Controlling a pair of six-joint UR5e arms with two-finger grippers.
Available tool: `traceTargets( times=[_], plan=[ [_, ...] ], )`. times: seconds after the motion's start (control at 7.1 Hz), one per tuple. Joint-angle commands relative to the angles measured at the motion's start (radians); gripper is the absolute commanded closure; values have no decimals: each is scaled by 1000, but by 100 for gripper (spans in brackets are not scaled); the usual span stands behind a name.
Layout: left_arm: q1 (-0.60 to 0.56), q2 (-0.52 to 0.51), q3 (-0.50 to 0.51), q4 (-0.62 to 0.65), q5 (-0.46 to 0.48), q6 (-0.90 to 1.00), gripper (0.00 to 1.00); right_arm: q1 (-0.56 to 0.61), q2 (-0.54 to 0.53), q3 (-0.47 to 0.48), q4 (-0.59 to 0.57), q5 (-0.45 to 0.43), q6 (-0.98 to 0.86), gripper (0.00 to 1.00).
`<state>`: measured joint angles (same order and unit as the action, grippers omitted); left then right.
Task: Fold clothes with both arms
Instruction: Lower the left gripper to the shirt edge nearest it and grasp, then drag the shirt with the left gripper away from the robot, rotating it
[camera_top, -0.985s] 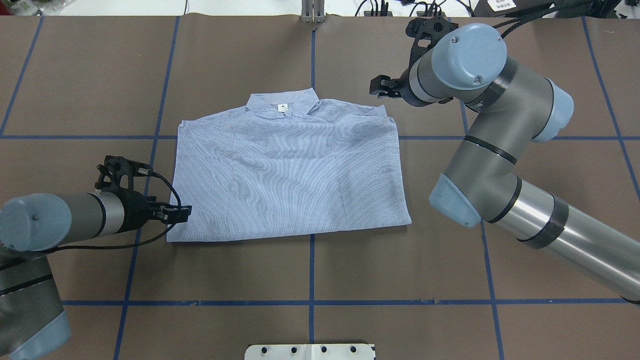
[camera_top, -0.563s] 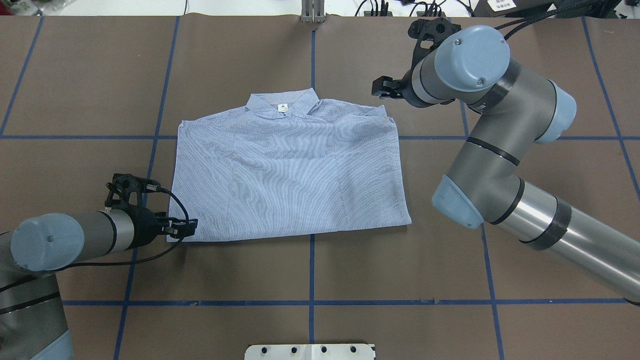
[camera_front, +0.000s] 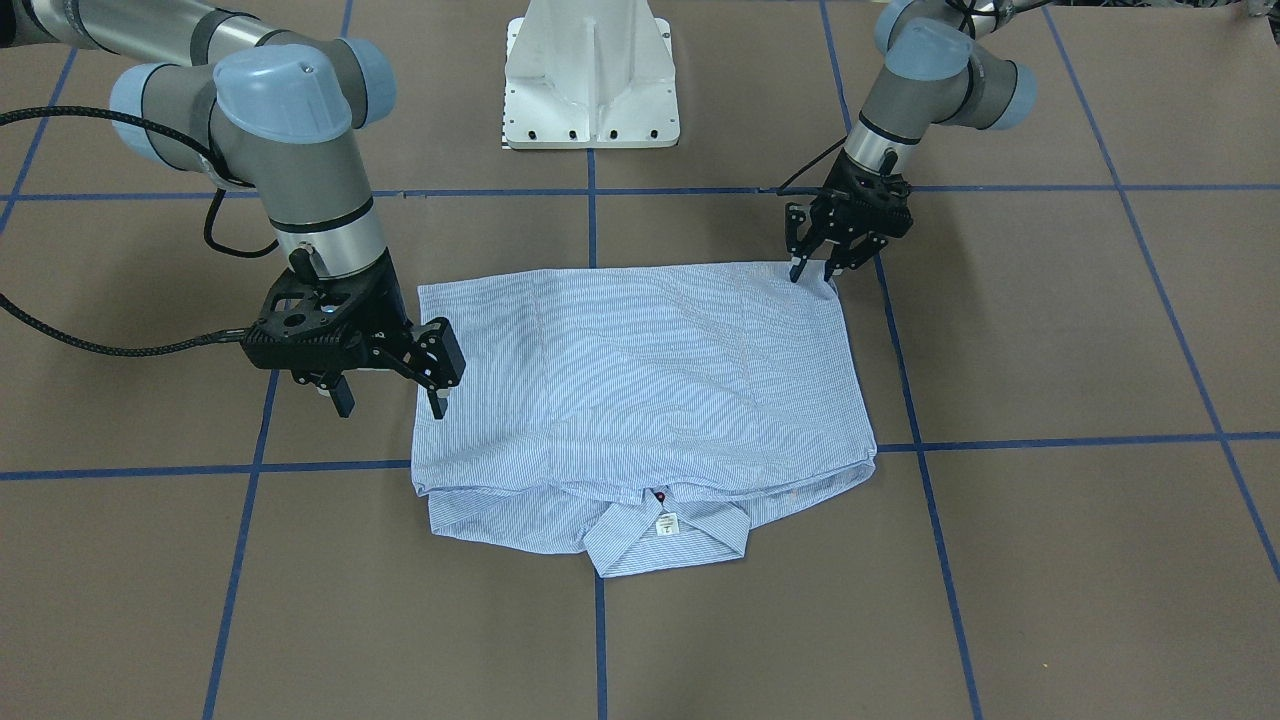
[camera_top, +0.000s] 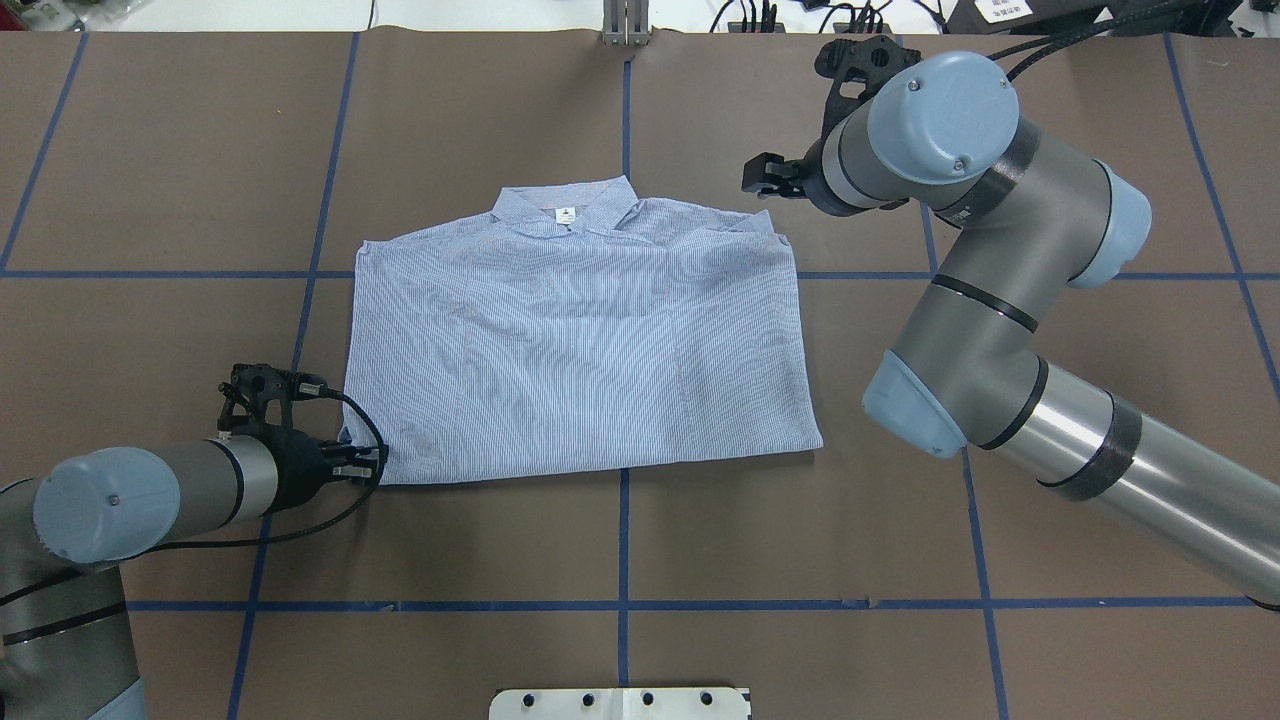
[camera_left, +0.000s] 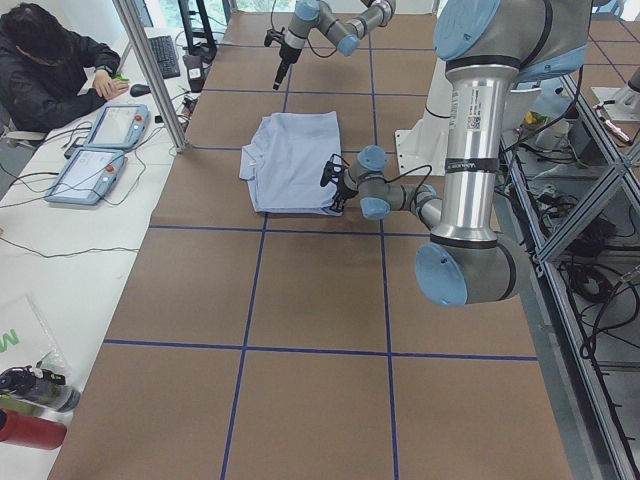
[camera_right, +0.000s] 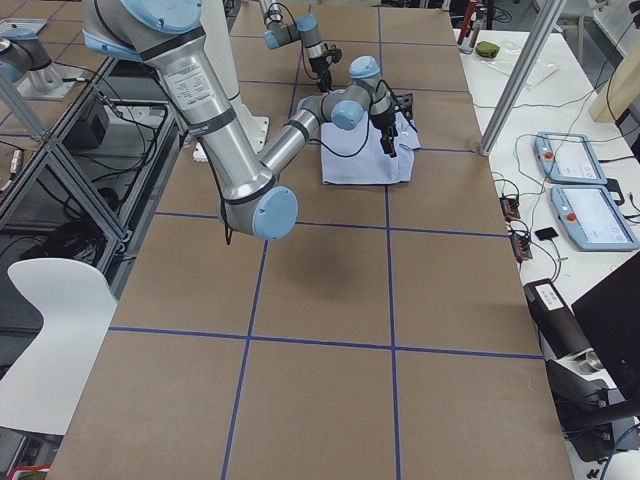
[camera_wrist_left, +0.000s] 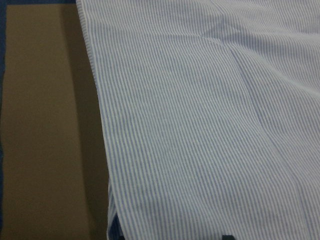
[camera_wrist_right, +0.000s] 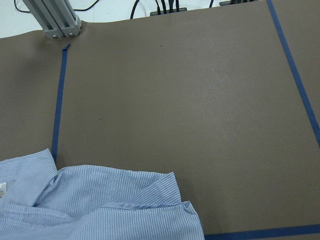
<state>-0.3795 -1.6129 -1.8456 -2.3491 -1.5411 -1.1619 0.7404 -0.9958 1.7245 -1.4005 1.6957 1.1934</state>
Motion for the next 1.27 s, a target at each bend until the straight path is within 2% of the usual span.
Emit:
traceTargets(
  times=[0.0, 0.28, 0.56, 0.7, 0.84, 0.99, 1.13],
  plan=[
    [-1, 25, -9, 1, -1, 10, 100, -1, 0, 1, 0, -1, 0, 0],
    [-45, 27, -3, 8, -2, 72, 100, -1, 0, 1, 0, -1, 0, 0],
    [-222, 21, 44, 19, -2, 213, 100, -4, 2, 1, 0, -2, 6, 0],
    [-307, -26, 122, 25, -4, 296, 100, -6, 3, 3, 0, -2, 14, 0],
    [-399, -168, 257, 28, -7, 405, 100, -9, 5, 3, 2, -2, 15, 0],
    [-441, -326, 445, 28, -5, 421, 100, -10, 5, 3, 0, -2, 17, 0],
    [-473, -438, 580, 18, -4, 421, 100, -10, 6, 4, 2, -2, 18, 0]
  ],
)
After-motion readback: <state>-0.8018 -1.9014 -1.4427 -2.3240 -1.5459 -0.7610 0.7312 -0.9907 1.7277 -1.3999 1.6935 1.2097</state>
